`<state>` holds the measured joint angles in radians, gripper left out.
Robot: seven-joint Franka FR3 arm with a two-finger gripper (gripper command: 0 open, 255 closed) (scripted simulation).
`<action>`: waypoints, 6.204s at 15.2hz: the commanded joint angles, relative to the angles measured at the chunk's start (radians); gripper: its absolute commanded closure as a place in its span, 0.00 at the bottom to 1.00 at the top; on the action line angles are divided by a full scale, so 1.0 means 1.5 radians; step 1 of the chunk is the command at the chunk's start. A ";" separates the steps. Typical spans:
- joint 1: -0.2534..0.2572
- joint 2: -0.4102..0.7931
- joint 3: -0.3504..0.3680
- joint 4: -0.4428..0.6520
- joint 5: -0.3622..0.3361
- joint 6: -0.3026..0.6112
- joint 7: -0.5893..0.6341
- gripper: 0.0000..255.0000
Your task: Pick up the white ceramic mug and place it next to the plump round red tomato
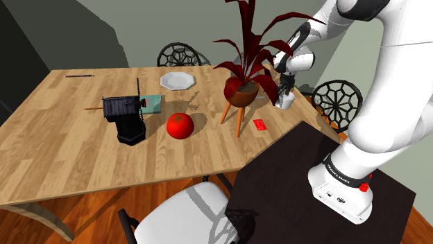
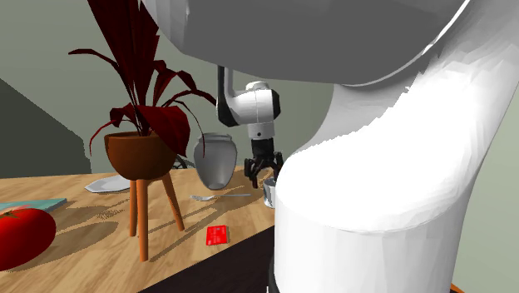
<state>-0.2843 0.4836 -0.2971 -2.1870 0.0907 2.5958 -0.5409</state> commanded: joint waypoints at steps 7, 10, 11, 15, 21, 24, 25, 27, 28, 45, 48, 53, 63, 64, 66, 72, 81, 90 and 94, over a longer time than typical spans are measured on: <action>-0.018 0.056 0.017 0.014 0.018 0.042 -0.014 0.00; -0.018 0.056 0.017 0.014 0.018 0.042 -0.014 0.00; -0.018 0.056 0.017 0.014 0.018 0.042 -0.014 0.00; -0.018 0.056 0.017 0.014 0.018 0.042 -0.014 1.00; -0.018 0.056 0.017 0.014 0.018 0.042 -0.014 1.00; -0.016 0.048 0.014 0.012 0.016 0.036 -0.013 1.00; -0.014 0.039 0.011 0.010 0.013 0.030 -0.011 1.00; -0.009 0.022 0.006 0.006 0.007 0.017 -0.009 1.00; -0.007 0.014 0.003 0.004 0.005 0.011 -0.007 1.00; 0.023 -0.120 -0.036 -0.005 -0.050 -0.111 0.021 1.00; 0.027 -0.142 -0.041 -0.002 -0.059 -0.134 0.025 1.00; 0.032 -0.176 -0.046 0.006 -0.074 -0.174 0.033 1.00; 0.076 -0.241 -0.027 -0.022 -0.102 -0.213 0.111 1.00; 0.086 -0.248 -0.021 -0.030 -0.105 -0.213 0.129 1.00; 0.105 -0.260 -0.007 -0.044 -0.109 -0.213 0.164 1.00; 0.160 -0.281 0.039 -0.067 -0.111 -0.217 0.267 1.00; 0.241 -0.271 0.112 -0.051 -0.098 -0.232 0.411 1.00; 0.319 -0.215 0.177 0.028 -0.084 -0.260 0.544 1.00; 0.352 -0.176 0.201 0.083 -0.081 -0.278 0.599 1.00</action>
<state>0.2290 0.2034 -0.0061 -2.0879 -0.0318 2.1890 0.3319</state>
